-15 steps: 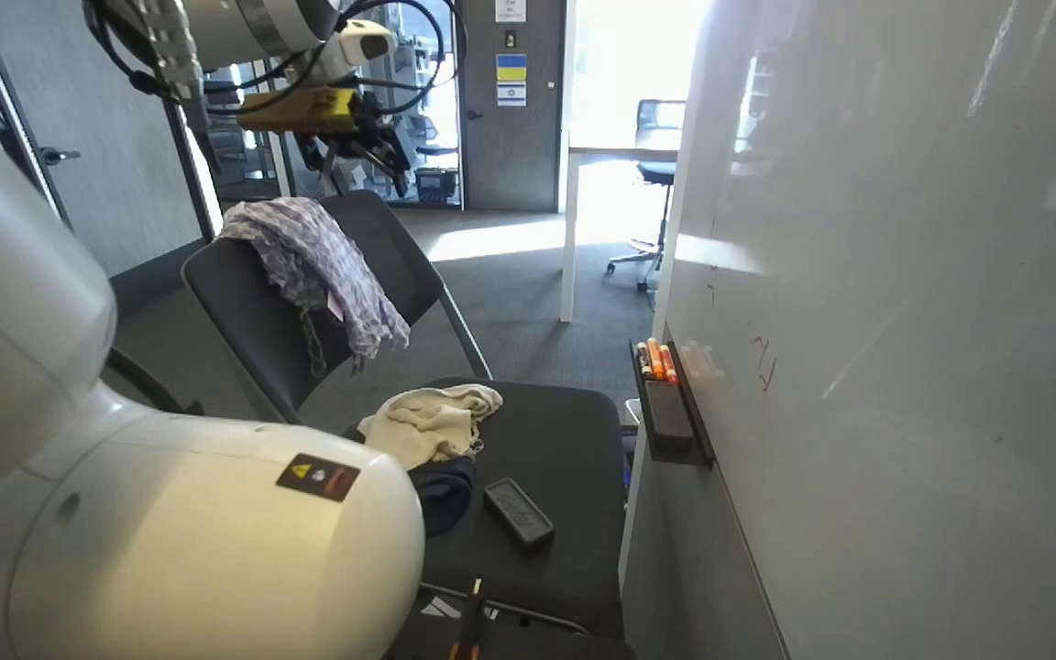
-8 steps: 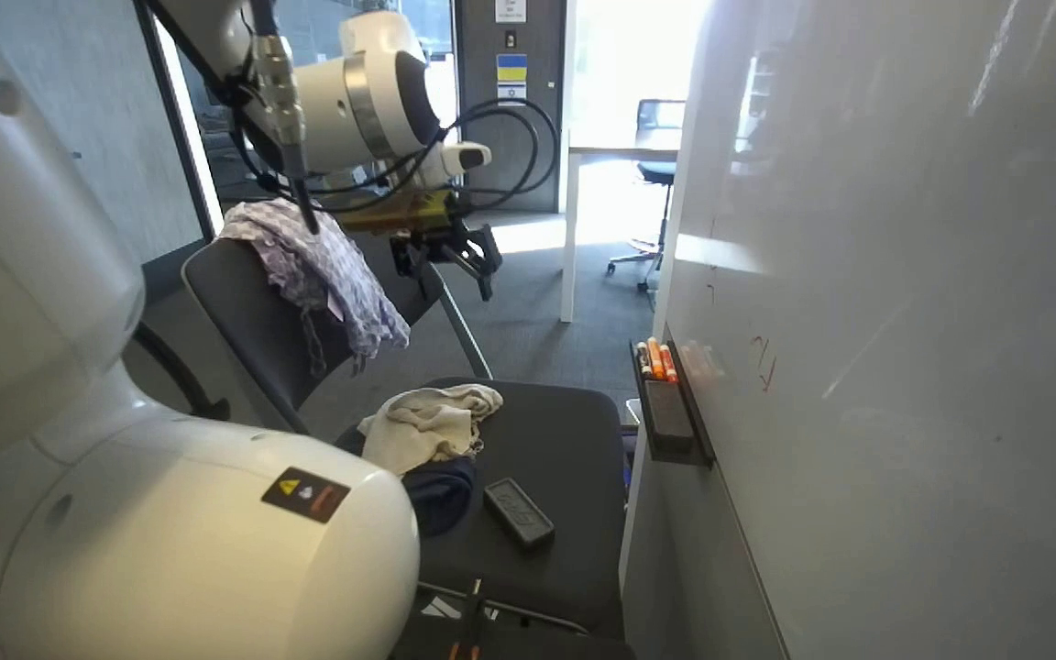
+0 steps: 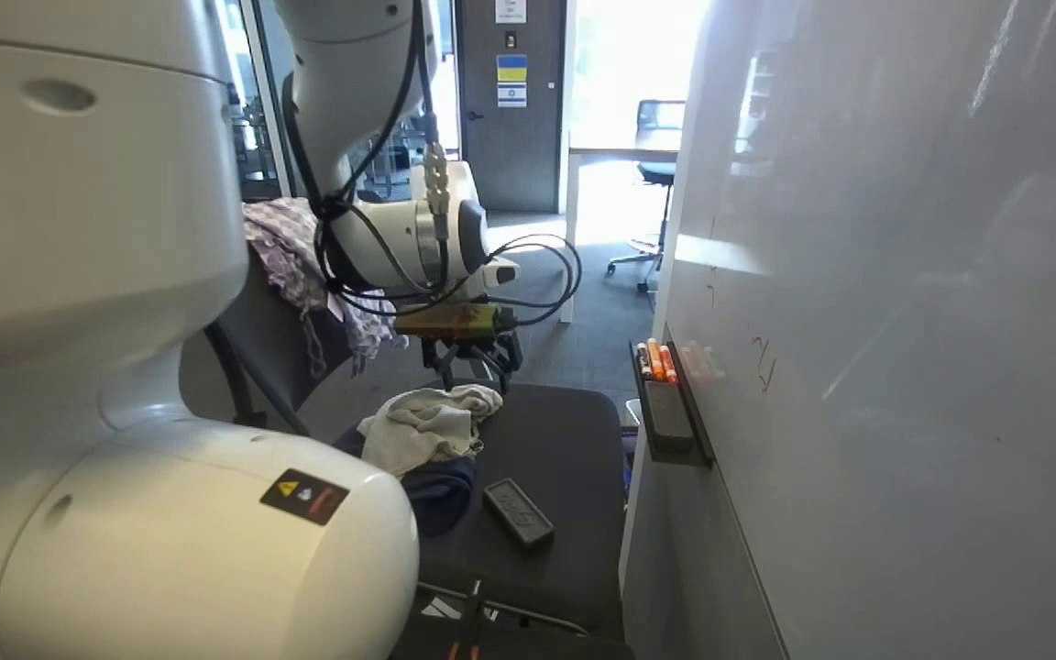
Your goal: Put the clothing over the backrest of the chair
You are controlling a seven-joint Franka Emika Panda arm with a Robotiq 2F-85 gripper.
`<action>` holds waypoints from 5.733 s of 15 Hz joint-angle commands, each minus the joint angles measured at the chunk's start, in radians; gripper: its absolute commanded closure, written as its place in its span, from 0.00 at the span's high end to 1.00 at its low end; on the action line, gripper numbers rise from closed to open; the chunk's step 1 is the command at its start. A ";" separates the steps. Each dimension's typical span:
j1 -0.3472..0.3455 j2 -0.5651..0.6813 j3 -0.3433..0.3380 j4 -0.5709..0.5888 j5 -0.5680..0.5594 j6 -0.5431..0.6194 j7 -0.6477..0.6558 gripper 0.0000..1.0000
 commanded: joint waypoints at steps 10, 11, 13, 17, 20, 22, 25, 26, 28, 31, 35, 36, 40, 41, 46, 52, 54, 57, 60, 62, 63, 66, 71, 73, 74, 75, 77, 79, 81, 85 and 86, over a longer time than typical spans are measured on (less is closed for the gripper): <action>-0.007 0.442 0.014 0.353 0.148 0.098 -0.375 1.00; -0.011 0.464 0.022 0.373 0.160 0.090 -0.388 1.00; -0.028 0.503 0.043 0.404 0.199 0.057 -0.409 1.00; -0.033 0.542 0.065 0.415 0.249 0.031 -0.428 1.00; -0.018 0.539 0.056 0.411 0.241 0.034 -0.417 0.74; -0.019 0.527 0.056 0.407 0.246 0.033 -0.411 0.59; -0.019 0.506 0.058 0.387 0.257 0.033 -0.400 0.36; -0.013 0.495 0.055 0.375 0.257 0.036 -0.393 0.30; -0.005 0.479 0.053 0.355 0.261 0.038 -0.382 0.14; 0.004 0.447 0.056 0.330 0.277 0.031 -0.362 0.06; 0.028 0.382 0.050 0.283 0.298 0.036 -0.303 0.09; 0.037 0.343 0.050 0.257 0.299 0.046 -0.291 0.09; 0.095 0.151 0.025 0.138 0.271 0.065 -0.213 0.09; 0.107 0.107 0.020 0.117 0.265 0.059 -0.195 0.10; 0.156 -0.114 -0.001 0.011 0.191 0.047 -0.073 0.11; 0.118 -0.386 0.030 -0.073 -0.034 -0.017 0.165 0.11; 0.103 -0.452 0.054 -0.085 -0.041 -0.050 0.188 0.12; 0.075 -0.557 0.100 -0.093 -0.075 -0.103 0.230 0.12; 0.077 -0.623 0.124 -0.078 -0.027 -0.199 0.209 0.12; 0.096 -0.606 0.111 -0.065 0.028 -0.262 0.153 0.37; 0.097 -0.590 0.108 -0.063 0.047 -0.287 0.141 0.39; 0.105 -0.503 0.081 -0.069 0.114 -0.298 0.062 0.60; 0.095 -0.274 0.047 -0.067 0.123 -0.160 -0.067 0.98; 0.100 -0.172 0.032 -0.051 0.138 -0.069 -0.125 1.00; 0.100 -0.119 0.029 -0.039 0.129 -0.007 -0.138 1.00; 0.102 -0.068 0.027 -0.021 0.132 0.036 -0.158 1.00; 0.107 0.036 0.025 0.027 0.115 0.091 -0.169 1.00; 0.105 0.124 0.020 0.074 0.127 0.111 -0.197 1.00; 0.098 0.204 0.012 0.120 0.127 0.124 -0.227 1.00; 0.122 0.339 -0.044 0.236 0.070 0.147 -0.225 1.00; 0.125 0.366 -0.053 0.264 0.063 0.151 -0.228 1.00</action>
